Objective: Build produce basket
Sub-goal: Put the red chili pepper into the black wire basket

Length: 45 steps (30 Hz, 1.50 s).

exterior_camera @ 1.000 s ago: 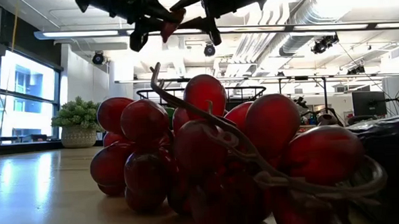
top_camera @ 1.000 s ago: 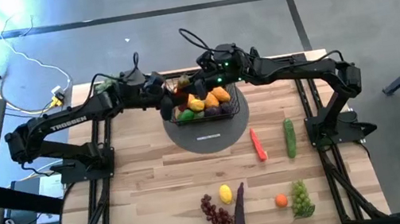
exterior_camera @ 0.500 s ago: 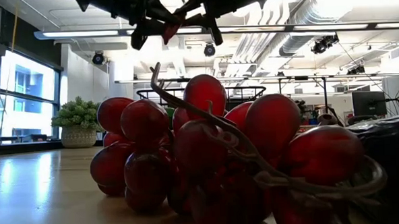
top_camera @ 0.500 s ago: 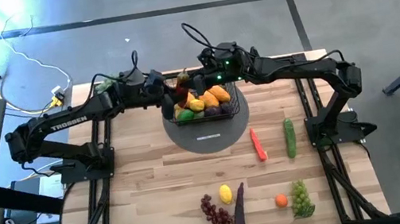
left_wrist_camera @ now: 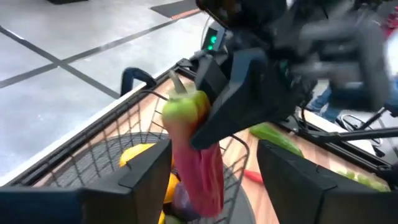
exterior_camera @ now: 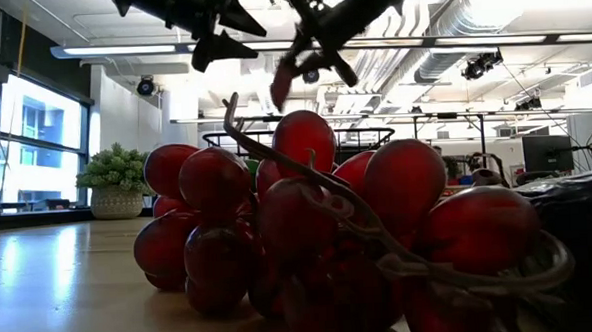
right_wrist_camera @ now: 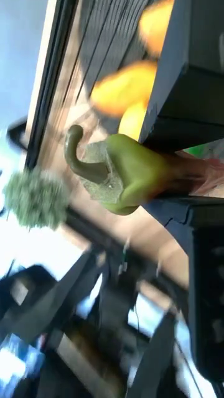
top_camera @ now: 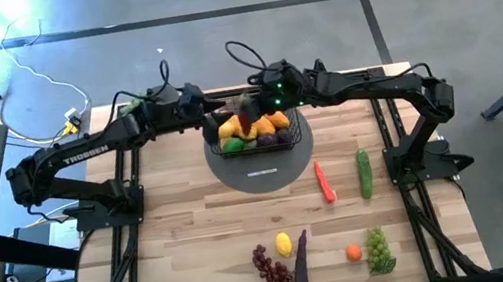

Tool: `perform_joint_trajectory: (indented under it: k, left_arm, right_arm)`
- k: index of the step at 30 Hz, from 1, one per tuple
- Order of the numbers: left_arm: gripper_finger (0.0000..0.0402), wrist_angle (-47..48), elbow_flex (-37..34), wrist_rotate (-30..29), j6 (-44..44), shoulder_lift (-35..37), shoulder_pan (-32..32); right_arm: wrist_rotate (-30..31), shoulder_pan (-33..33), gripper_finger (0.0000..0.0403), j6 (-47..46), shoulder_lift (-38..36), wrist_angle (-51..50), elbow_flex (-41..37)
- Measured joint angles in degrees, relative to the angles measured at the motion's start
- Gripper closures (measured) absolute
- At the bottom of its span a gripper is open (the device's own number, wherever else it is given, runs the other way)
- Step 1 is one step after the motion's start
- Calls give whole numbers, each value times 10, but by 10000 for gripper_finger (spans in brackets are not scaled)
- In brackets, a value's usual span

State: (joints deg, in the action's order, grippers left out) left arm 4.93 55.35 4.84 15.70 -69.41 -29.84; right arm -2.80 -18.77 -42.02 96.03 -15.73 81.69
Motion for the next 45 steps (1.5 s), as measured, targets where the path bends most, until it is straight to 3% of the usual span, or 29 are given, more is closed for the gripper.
perform_joint_trajectory:
  k: [12, 27, 32, 45]
  left_arm:
    - [174, 17, 0, 0, -32, 0, -25]
    - [174, 95, 0, -6, -112, -1, -25]
    - [174, 94, 0, -8, -115, -1, -25]
    - [174, 113, 0, -12, -145, -1, -25]
  right_arm:
    - [117, -19, 336, 9, 3, -153, 0]
    - [122, -25, 335, 5, 43, -246, 0]
    - [82, -44, 333, 5, 46, -263, 0]
    - [83, -53, 239, -16, 45, -265, 0]
